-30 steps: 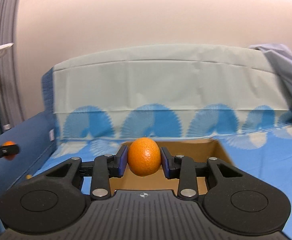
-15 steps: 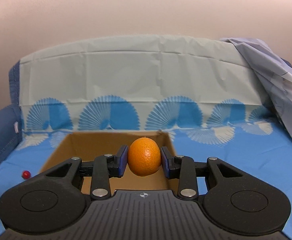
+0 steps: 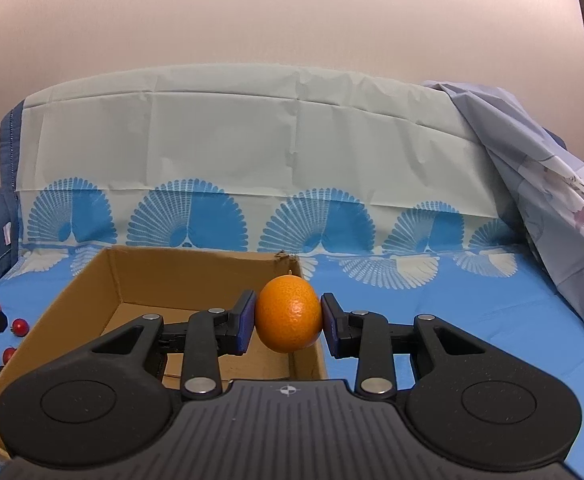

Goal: Organize fruits
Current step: 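Carry both held oranges up and over the cardboard box, then open the right tool to drop its orange while the left tool releases its orange into the box, then move both open tools back toward the remaining fruits on the bed, then grasp a red cherry tomato with the left tool while the right tool grasps a dark plum, then hold the tomato and plum in both tools above the bed, then lift the tomato and plum and carry both over the cardboard box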

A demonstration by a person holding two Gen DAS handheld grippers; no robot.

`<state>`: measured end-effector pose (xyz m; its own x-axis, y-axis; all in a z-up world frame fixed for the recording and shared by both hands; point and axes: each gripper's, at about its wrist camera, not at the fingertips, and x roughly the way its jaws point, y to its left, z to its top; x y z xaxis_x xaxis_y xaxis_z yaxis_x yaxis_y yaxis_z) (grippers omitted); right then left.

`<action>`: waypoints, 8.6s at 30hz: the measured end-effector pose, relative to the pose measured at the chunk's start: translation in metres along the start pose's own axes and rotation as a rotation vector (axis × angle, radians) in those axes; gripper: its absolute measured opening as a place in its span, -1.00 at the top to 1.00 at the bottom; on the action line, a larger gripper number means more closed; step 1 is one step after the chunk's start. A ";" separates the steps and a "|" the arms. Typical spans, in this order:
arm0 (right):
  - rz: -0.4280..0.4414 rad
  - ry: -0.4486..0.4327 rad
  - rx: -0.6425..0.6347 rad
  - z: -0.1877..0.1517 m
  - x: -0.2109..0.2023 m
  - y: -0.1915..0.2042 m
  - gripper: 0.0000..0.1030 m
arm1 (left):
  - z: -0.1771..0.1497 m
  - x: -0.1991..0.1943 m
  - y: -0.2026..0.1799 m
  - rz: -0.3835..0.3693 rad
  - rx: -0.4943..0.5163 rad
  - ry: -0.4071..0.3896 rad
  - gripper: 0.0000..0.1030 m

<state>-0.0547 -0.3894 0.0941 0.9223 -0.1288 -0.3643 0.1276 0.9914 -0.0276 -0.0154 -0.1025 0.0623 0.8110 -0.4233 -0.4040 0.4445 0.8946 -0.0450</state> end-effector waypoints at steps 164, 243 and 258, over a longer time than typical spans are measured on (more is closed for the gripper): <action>0.267 0.580 -0.078 -0.085 0.116 0.323 0.58 | -0.040 0.086 0.191 0.212 -0.367 0.495 0.20; 0.283 0.218 0.042 -0.028 0.041 0.285 0.56 | 0.008 0.005 0.157 0.304 -0.323 0.134 0.38; 0.227 -0.032 0.086 0.021 -0.027 0.164 0.57 | 0.012 -0.046 0.088 0.157 -0.284 -0.016 0.38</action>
<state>-0.0513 -0.2235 0.1193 0.9418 0.0954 -0.3224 -0.0551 0.9897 0.1319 -0.0089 -0.0061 0.0876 0.8680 -0.2774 -0.4119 0.1915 0.9523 -0.2377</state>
